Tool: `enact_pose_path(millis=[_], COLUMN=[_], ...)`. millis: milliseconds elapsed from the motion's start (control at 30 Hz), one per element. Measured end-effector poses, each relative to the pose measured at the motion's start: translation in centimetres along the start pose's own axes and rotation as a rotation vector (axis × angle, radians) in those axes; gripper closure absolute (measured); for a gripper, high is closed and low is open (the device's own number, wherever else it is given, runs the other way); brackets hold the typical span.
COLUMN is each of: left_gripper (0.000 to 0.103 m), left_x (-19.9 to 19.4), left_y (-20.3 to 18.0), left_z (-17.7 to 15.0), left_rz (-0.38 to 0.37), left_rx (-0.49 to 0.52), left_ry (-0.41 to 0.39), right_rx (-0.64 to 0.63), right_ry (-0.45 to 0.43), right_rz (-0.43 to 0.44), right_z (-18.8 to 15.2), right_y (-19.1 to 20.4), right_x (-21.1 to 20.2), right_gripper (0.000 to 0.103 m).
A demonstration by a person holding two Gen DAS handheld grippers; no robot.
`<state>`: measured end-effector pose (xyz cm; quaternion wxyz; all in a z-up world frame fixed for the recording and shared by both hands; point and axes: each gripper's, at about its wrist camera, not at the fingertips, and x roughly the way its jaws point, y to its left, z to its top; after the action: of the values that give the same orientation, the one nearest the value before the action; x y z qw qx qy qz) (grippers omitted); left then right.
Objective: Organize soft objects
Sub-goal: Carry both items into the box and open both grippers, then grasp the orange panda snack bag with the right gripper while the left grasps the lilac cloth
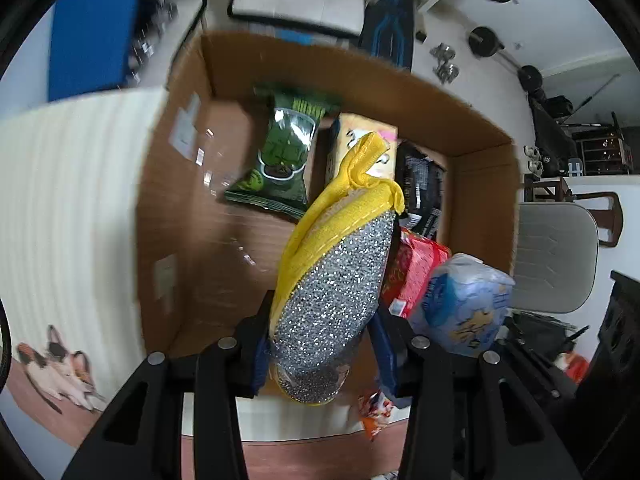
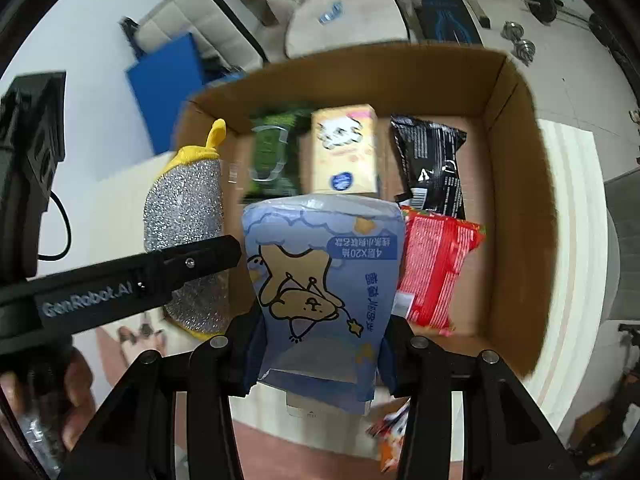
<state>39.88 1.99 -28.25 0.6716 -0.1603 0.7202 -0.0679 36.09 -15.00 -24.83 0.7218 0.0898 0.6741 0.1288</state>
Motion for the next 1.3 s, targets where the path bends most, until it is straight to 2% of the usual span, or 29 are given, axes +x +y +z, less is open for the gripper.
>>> enact_pose_path(millis=[100, 300, 467, 533, 567, 600, 633, 700, 767, 800, 867, 967, 1100, 1300], left_gripper=[0.063, 0.063, 0.06, 0.058, 0.054, 0.042, 0.027, 0.014, 0.012, 0.012, 0.011, 0.002, 0.002, 0.002], left_x=[2.4, 5.7, 6.6, 6.7, 6.8, 6.6, 6.3, 5.4, 4.5, 4.2, 3.5, 2.4, 0.8, -1.9], left_y=[-0.1, 0.0, 0.0, 0.1, 0.2, 0.3, 0.2, 0.3, 0.4, 0.4, 0.4, 0.7, 1.2, 0.6], left_z=[1.1, 1.9, 1.9, 1.9, 1.8, 1.9, 1.8, 1.7, 1.3, 1.2, 0.6, -0.2, -1.3, -1.4], left_rz=[0.006, 0.008, 0.034, 0.046, 0.053, 0.064, 0.085, 0.109, 0.113, 0.121, 0.141, 0.177, 0.195, 0.19], left_rx=[-0.014, -0.038, -0.028, -0.038, -0.041, -0.038, -0.029, -0.017, -0.011, -0.008, 0.003, 0.013, 0.011, 0.026], left_ry=[0.056, 0.132, 0.146, 0.164, 0.175, 0.169, 0.153, 0.119, 0.105, 0.099, 0.074, 0.04, 0.0, -0.058], right_rx=[-0.009, -0.018, -0.022, -0.021, -0.024, -0.024, -0.026, -0.032, -0.034, -0.038, -0.043, -0.045, -0.037, -0.007], right_ry=[0.048, 0.107, 0.121, 0.143, 0.154, 0.153, 0.148, 0.145, 0.141, 0.141, 0.132, 0.117, 0.084, 0.047], right_rz=[-0.03, -0.063, -0.081, -0.075, -0.075, -0.079, -0.092, -0.097, -0.103, -0.108, -0.127, -0.151, -0.174, -0.158], right_z=[1.0, 1.4, 1.8, 1.9, 1.9, 1.9, 1.9, 2.3, 2.1, 2.1, 1.9, 1.6, 1.2, 0.3], right_y=[-0.2, -0.4, -0.1, 0.0, 0.1, 0.2, 0.3, 0.6, 0.9, 1.1, 1.4, 1.8, 2.0, 1.6], right_x=[3.1, 6.3, 7.4, 7.8, 8.0, 8.0, 7.8, 8.0, 7.5, 7.2, 6.8, 6.3, 5.4, 3.5], right_gripper=[0.055, 0.055, 0.054, 0.046, 0.036, 0.023, 0.019, 0.017, 0.014, 0.007, 0.0, 0.0, 0.0, 0.0])
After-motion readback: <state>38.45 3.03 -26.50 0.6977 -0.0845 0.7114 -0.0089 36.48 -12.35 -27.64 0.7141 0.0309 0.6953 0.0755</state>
